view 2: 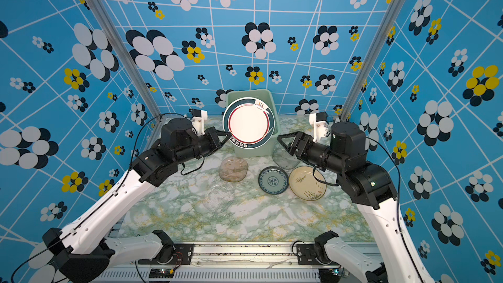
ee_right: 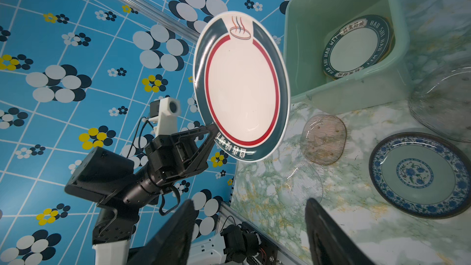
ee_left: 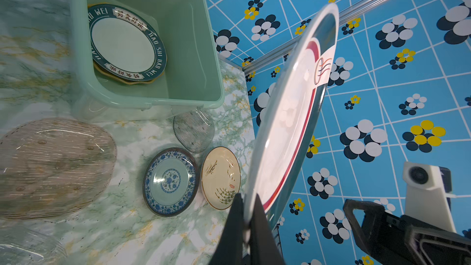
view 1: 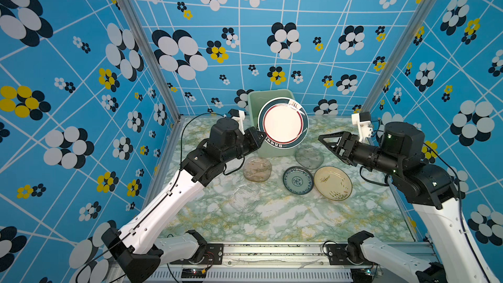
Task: Place the plates into the plastic bin on the countertop
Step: 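Carry the red-rimmed plate toward the bin with the left gripper while the right arm rises, then reach the right gripper to pinch the plate rim opposite the left gripper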
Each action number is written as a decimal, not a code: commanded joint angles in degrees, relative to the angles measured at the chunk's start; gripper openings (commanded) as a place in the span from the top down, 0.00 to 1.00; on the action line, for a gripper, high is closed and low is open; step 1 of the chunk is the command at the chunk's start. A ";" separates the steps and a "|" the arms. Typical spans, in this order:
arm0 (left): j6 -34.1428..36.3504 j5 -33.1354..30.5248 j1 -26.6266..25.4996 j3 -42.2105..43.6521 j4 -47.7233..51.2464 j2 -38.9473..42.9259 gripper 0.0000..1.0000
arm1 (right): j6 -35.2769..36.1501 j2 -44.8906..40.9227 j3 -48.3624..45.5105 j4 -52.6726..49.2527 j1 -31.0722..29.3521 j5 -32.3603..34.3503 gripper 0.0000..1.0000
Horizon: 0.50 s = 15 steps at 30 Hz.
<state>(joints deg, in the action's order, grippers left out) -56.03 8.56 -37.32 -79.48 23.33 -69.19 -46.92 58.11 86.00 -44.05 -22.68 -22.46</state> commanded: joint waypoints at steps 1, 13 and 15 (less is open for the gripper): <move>0.85 2.49 0.93 0.32 0.35 1.57 1.00 | 0.60 1.92 -0.56 5.43 0.52 -3.34 0.32; -6.71 8.97 3.94 4.74 -5.25 3.03 1.00 | -4.02 6.61 -7.59 19.00 2.02 -8.58 0.39; -7.18 9.26 3.95 4.86 -5.31 3.17 1.00 | -4.97 7.23 -8.61 21.39 2.04 -9.21 0.41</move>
<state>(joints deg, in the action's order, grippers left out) -61.47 15.62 -33.80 -74.43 23.16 -68.27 -49.82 64.88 78.63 -28.86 -20.95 -29.21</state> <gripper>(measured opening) 0.079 0.601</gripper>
